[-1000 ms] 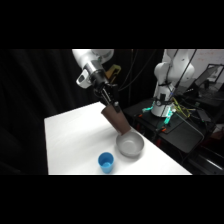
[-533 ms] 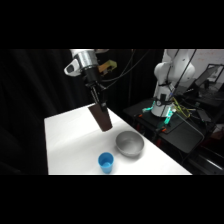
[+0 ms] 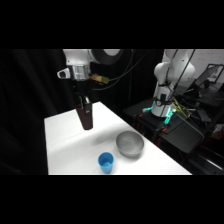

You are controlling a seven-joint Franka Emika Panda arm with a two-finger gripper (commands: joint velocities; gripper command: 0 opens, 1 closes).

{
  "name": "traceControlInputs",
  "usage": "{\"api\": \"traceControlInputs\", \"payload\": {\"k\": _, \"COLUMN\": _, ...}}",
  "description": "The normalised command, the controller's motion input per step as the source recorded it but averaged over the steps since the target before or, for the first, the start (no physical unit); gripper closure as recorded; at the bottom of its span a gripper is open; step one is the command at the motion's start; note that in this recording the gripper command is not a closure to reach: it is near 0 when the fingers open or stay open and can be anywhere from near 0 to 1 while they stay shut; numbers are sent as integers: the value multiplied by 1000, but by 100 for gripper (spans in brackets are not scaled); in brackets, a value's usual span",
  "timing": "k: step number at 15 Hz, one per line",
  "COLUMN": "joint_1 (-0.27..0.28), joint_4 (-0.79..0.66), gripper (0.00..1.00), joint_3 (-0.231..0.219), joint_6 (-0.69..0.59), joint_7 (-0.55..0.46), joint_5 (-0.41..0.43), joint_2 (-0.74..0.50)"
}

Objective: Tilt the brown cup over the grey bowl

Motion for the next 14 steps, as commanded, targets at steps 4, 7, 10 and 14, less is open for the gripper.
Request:
{"api": "traceControlInputs", "payload": {"k": 4, "joint_1": 73, "joint_4": 243, "gripper": 13, "joint_3": -20, "joint_6": 125, "joint_7": 420, "joint_5": -154, "joint_2": 297}}
{"api": "traceControlInputs", "payload": {"k": 7, "joint_1": 123, "joint_4": 251, "gripper": 13, "joint_3": -18, "joint_6": 184, "joint_7": 351, "joint_5": -164, "joint_2": 289}}
{"api": "traceControlInputs", "payload": {"k": 10, "joint_1": 147, "joint_4": 210, "gripper": 13, "joint_3": -78, "joint_6": 228, "joint_7": 316, "joint_5": -260, "joint_2": 271}}
{"api": "traceControlInputs", "payload": {"k": 14, "joint_1": 137, "joint_4": 162, "gripper": 13, "joint_3": -123, "joint_6": 120, "joint_7": 244, "joint_5": -234, "joint_2": 207}}
